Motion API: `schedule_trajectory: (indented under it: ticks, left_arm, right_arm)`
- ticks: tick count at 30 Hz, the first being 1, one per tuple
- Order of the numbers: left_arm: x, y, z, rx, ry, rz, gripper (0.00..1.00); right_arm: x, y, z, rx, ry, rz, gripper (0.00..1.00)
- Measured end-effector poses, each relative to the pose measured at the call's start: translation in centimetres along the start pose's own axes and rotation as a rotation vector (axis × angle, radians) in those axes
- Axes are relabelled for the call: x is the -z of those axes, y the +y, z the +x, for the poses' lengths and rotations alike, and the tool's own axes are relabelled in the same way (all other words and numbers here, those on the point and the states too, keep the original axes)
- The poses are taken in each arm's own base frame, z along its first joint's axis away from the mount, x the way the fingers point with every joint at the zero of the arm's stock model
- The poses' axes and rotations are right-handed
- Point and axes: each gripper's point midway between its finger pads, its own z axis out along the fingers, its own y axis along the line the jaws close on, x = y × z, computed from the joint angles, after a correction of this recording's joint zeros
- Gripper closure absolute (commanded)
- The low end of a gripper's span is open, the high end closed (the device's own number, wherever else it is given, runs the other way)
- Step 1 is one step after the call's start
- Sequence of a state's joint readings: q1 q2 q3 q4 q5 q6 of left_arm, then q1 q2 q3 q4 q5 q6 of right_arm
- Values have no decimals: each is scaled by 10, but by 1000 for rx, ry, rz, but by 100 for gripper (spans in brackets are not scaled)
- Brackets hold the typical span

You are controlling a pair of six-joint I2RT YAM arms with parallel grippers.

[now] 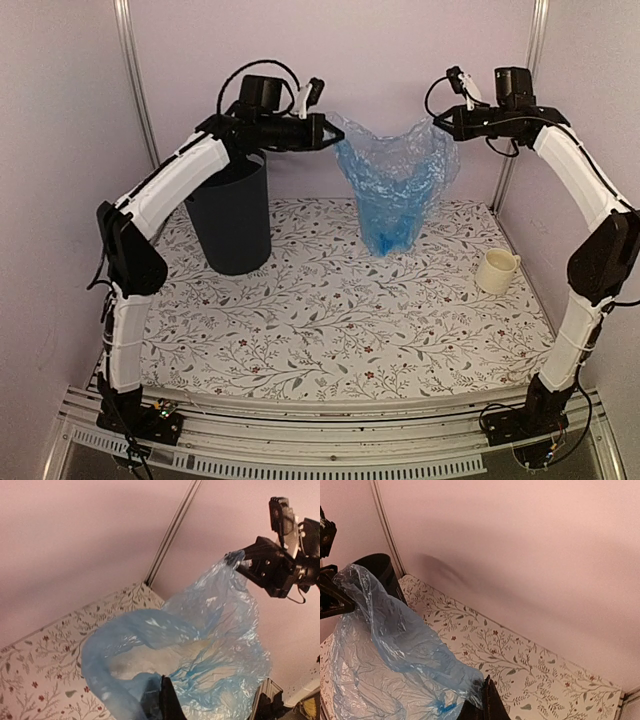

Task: Put the trash bags into the trash bin

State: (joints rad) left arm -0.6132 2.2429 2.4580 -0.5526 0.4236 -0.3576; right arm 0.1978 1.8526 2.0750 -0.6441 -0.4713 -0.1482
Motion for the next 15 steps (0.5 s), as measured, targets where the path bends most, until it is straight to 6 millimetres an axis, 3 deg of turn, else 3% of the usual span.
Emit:
schedule_trajectory:
  ticks: [3,6,8,10,12,13,14,15]
  left_arm:
    - [51,-42,-62,-126,-177,13,100]
    - [124,-100,-109,-278,-367,1,100]
    - [170,-143,-126,-374,-488,11,100]
    - [205,-180,-129,-459,-597,26,100]
    - [213,-185,-119,-497,-640,11,100]
    - [207,-174,-113,-506,-653,-24,100]
    - [194,-158,-105,-503,-639,-60,100]
    - [171,-133,-89,-492,-599,-105,100]
  right_arm:
    - [39,39,-63,133,-156,-7,99]
    - [96,85,-112,255,-309,-40,98]
    - [136,110,-138,329,-404,-63,98]
    - [175,128,-153,399,-484,-71,98]
    - [180,131,-145,426,-493,-75,99]
    - [176,130,-134,427,-485,-71,99]
    - [159,121,-113,412,-457,-56,99]
    - [146,116,-100,397,-430,-51,99]
